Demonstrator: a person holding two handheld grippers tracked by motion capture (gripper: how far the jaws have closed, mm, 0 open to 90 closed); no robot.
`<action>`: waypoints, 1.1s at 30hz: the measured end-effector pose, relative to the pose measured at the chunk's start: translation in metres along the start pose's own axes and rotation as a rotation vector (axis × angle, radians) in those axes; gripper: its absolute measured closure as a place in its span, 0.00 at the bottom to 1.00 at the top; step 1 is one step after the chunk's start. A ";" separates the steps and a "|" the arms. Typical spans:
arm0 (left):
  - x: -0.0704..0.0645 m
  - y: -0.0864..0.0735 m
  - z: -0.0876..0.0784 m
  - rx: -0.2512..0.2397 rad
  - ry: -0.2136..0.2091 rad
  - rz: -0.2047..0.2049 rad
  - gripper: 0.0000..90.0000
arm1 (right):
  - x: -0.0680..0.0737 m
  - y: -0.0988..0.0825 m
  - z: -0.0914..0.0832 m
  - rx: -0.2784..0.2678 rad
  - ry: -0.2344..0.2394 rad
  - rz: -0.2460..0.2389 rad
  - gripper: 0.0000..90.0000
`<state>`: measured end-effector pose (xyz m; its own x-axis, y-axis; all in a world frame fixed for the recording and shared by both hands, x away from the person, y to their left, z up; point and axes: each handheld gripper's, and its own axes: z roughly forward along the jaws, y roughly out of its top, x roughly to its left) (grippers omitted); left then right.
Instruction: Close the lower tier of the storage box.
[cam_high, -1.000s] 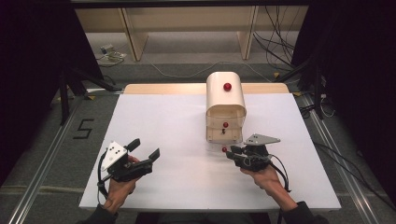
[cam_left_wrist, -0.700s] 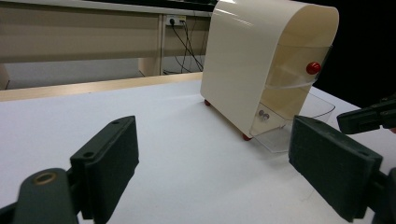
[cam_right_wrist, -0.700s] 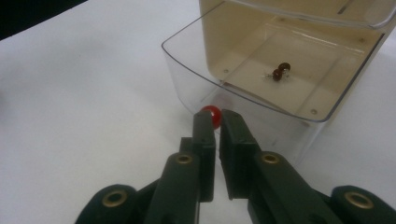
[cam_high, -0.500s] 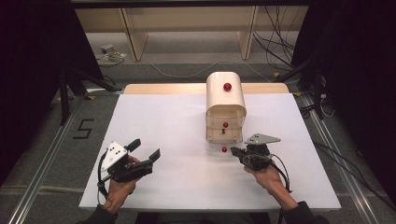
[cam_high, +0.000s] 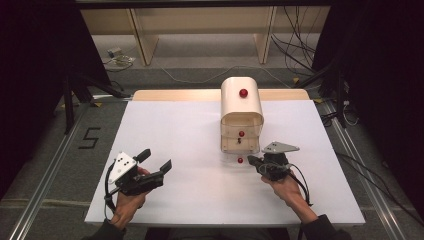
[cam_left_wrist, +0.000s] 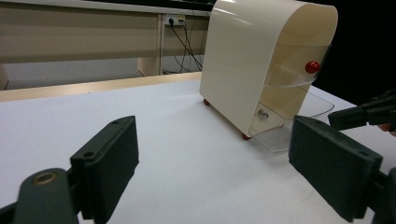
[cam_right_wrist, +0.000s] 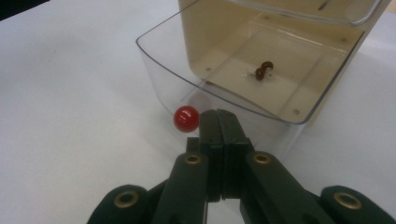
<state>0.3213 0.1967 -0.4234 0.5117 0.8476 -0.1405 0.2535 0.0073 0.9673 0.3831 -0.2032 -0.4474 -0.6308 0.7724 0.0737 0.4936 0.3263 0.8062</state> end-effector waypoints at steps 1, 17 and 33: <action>0.000 0.000 0.000 0.000 0.000 0.000 0.17 | 0.000 0.000 0.000 0.000 -0.002 -0.001 1.00; 0.000 0.000 0.000 -0.001 -0.002 0.001 0.17 | -0.002 0.000 0.003 -0.008 -0.009 0.000 1.00; 0.000 0.000 0.001 -0.001 -0.003 -0.001 0.17 | -0.003 0.001 0.006 -0.013 -0.023 0.007 1.00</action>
<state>0.3218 0.1962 -0.4234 0.5143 0.8458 -0.1420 0.2535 0.0082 0.9673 0.3888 -0.2015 -0.4504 -0.6138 0.7867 0.0658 0.4895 0.3139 0.8136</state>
